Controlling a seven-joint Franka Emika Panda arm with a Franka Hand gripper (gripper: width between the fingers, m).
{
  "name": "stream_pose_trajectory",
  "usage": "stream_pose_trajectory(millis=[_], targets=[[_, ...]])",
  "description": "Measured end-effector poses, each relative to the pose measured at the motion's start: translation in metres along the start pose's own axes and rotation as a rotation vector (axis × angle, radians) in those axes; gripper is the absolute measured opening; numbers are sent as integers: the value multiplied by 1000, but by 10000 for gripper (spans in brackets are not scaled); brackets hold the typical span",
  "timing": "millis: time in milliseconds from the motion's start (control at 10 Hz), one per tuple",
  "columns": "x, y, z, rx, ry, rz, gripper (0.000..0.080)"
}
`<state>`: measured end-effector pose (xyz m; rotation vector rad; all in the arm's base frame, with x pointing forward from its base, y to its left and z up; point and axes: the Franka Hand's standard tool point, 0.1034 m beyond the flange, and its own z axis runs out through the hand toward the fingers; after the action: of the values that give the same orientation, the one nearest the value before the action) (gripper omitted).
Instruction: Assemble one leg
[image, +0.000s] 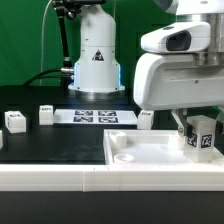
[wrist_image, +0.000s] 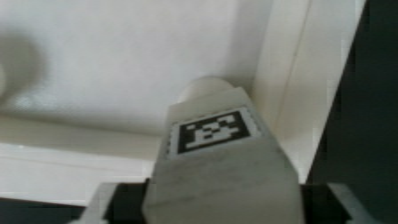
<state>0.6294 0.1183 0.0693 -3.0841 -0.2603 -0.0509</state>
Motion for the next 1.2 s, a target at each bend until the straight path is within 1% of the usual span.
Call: stream_pose_trajectory(millis=[200,300,400,700,1000,1200], targets=[[0,0,0,1,0,49,291],[0,0,0,1,0,116,291],[0,1,0,4,0,241,291],[0,2,1,3,-1,523,291],[-1,3,1,-1,-5,897,291],[-2,3,1,-5,0,1081,291]])
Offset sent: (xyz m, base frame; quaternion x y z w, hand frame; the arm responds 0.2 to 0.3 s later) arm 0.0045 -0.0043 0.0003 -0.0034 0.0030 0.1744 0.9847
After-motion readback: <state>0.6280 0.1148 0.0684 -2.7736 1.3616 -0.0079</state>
